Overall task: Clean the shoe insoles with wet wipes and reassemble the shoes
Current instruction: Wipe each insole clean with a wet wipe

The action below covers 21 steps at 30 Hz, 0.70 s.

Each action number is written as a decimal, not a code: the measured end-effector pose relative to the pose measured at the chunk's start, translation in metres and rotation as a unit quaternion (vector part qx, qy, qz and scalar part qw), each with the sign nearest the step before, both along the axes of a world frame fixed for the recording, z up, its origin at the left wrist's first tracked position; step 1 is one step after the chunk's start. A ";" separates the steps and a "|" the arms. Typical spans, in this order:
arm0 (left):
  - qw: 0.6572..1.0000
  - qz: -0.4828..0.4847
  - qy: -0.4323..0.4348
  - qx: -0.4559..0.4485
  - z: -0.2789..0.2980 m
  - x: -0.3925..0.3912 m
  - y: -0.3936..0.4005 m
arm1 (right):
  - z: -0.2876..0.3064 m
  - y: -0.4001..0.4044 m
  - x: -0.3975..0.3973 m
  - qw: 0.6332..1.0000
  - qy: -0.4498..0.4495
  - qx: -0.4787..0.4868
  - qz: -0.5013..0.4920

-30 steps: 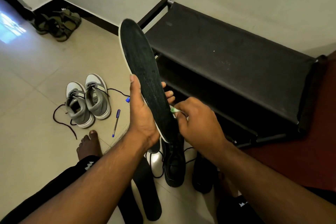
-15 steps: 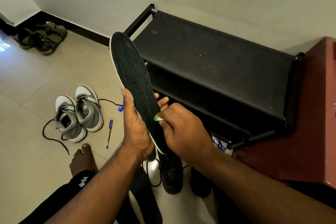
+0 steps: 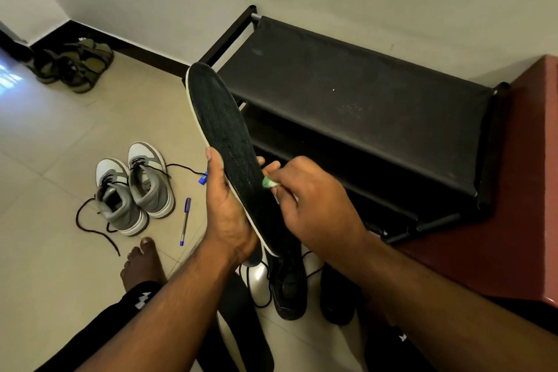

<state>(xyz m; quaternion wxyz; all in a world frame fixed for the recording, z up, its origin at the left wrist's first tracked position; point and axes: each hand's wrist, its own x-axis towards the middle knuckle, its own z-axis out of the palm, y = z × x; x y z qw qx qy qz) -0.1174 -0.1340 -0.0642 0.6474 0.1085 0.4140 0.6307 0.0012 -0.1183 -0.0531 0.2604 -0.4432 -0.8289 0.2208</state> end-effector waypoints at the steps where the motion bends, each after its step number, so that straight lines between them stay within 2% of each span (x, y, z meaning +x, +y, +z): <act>1: 1.000 0.008 0.007 -0.006 -0.002 -0.001 0.001 | 0.000 -0.004 -0.002 0.999 -0.008 0.020 0.036; 4: 0.999 0.009 0.031 -0.023 -0.001 -0.001 0.001 | -0.004 -0.014 -0.008 0.994 -0.060 0.033 0.081; 6: 0.999 -0.006 0.026 -0.021 0.000 0.002 -0.002 | -0.008 -0.008 -0.006 0.995 -0.090 0.025 0.043; 8: 0.999 -0.001 0.031 -0.021 -0.003 0.004 -0.003 | -0.008 0.001 0.000 0.990 -0.139 -0.022 0.011; 11: 0.998 0.036 0.055 -0.023 -0.005 -0.001 -0.003 | -0.005 0.010 0.010 0.990 -0.126 -0.049 -0.034; 13: 0.998 0.038 0.053 -0.025 -0.004 -0.003 -0.002 | 0.003 0.005 0.006 0.996 -0.089 -0.013 -0.021; 16: 0.998 0.031 0.060 -0.022 -0.006 -0.004 -0.001 | 0.004 -0.014 -0.007 0.993 -0.062 0.067 0.073; 18: 0.997 0.029 0.066 -0.028 -0.009 -0.004 -0.002 | -0.002 -0.022 -0.010 0.985 -0.096 0.096 0.105; 21: 0.998 0.016 0.035 -0.053 -0.006 -0.005 -0.005 | -0.012 -0.010 -0.003 0.978 -0.173 0.089 0.077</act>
